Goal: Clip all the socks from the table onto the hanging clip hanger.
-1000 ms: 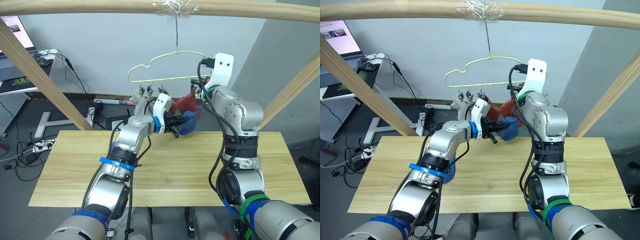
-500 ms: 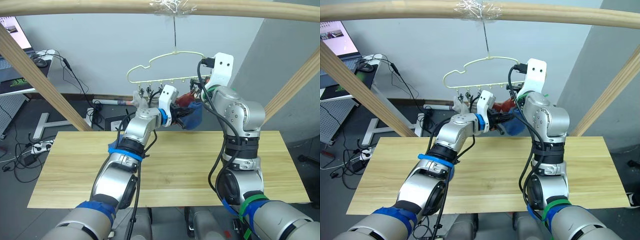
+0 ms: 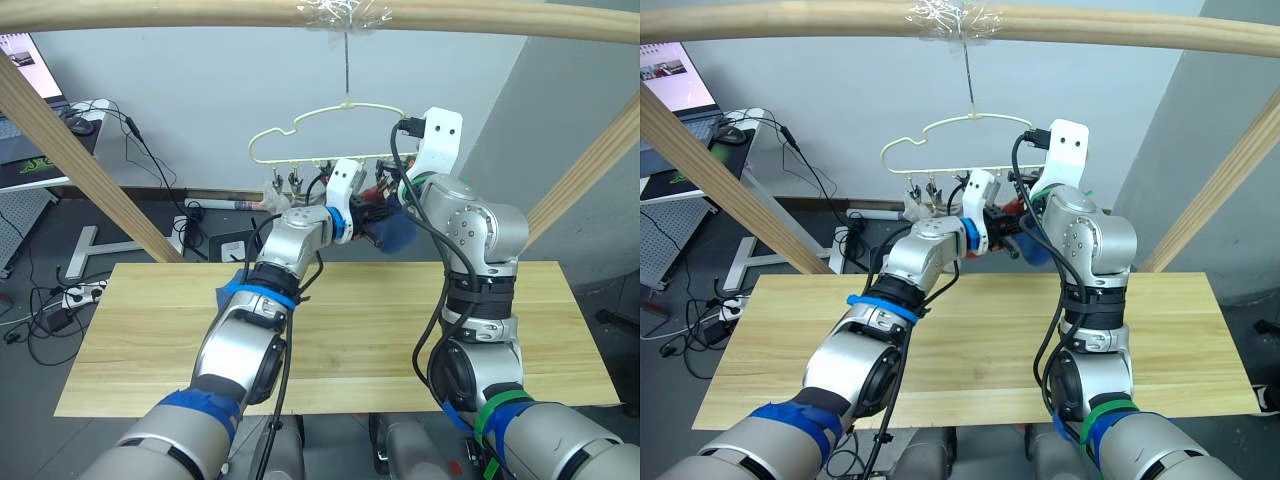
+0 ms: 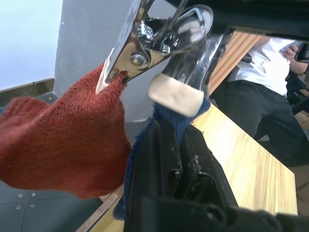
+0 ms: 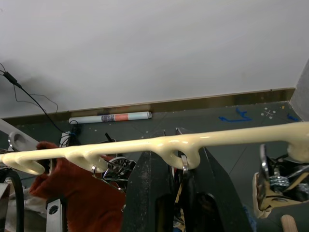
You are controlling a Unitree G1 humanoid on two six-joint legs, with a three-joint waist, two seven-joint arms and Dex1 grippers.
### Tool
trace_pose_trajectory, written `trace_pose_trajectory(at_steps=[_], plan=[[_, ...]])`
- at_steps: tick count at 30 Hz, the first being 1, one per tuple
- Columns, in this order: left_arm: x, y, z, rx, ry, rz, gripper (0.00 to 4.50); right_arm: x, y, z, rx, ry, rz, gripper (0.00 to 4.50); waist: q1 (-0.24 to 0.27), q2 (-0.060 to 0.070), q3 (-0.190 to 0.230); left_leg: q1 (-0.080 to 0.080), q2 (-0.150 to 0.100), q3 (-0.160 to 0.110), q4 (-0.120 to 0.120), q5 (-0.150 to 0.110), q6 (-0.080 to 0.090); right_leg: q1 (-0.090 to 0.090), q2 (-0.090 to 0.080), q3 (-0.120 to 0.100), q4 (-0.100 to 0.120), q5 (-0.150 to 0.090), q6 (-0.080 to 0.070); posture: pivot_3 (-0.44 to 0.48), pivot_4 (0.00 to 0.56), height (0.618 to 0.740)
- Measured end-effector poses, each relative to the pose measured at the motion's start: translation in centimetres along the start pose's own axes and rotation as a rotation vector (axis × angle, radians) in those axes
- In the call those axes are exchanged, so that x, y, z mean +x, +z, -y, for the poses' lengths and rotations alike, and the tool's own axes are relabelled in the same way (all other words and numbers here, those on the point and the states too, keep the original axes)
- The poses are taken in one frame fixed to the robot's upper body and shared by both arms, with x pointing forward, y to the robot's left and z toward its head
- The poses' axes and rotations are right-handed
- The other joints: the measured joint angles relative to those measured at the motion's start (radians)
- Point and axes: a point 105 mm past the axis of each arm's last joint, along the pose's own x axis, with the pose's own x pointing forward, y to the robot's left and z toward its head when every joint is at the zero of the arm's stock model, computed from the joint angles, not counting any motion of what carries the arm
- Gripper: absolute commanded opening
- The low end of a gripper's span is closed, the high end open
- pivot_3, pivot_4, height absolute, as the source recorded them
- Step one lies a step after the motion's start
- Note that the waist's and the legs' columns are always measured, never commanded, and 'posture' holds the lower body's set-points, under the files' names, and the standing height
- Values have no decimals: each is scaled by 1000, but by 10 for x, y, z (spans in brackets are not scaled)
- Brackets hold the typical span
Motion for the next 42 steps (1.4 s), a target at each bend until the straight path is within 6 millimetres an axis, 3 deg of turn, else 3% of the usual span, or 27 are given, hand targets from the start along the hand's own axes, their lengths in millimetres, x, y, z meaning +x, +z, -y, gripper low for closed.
trace_pose_trajectory(at_steps=[5,8,12,13,22,28,32,36,42], plan=[[0,2,-1,2,2,5,8,0,0,0,-2,0,0,0,0,0,0,0,0,0,0,0,0,0,0,0,0,0,0,28,207,740],[-1,5,-2,-1,5,14,0,0,1,-1,-4,2,4,890,0,0,0,0,0,0,0,0,0,0,0,0,0,0,0,27,208,740],[-1,6,-2,-2,3,18,0,-1,1,-2,-10,2,7,2408,0,0,0,0,0,0,0,0,0,0,0,0,0,0,0,22,208,740],[-1,6,-2,-1,1,18,248,-1,1,-1,-11,0,6,2680,0,0,0,0,0,0,0,0,0,0,0,0,0,0,0,22,208,740],[-4,5,4,2,-41,-2,2738,-5,1,2,-17,-6,1,2692,0,0,0,0,0,0,0,0,0,0,0,0,0,0,0,16,209,740],[-23,-9,10,-9,-98,-56,2738,-16,-10,12,-34,-9,-30,2692,-2,0,0,0,0,0,0,0,0,0,0,0,1,0,0,16,209,740],[-51,-11,13,-13,-134,-71,2738,-31,-17,18,-75,22,-42,2692,-2,0,0,0,0,-1,0,0,0,0,0,0,1,0,0,27,207,740],[-75,-1,19,5,-176,-47,2738,-49,-25,20,-129,45,-17,2692,-1,0,0,0,0,-1,0,0,0,1,0,0,1,0,0,28,204,740],[-94,19,27,26,-239,9,2738,-70,-34,20,-159,50,29,2692,-1,0,0,1,0,-1,1,0,0,1,0,0,1,0,0,18,203,740]])
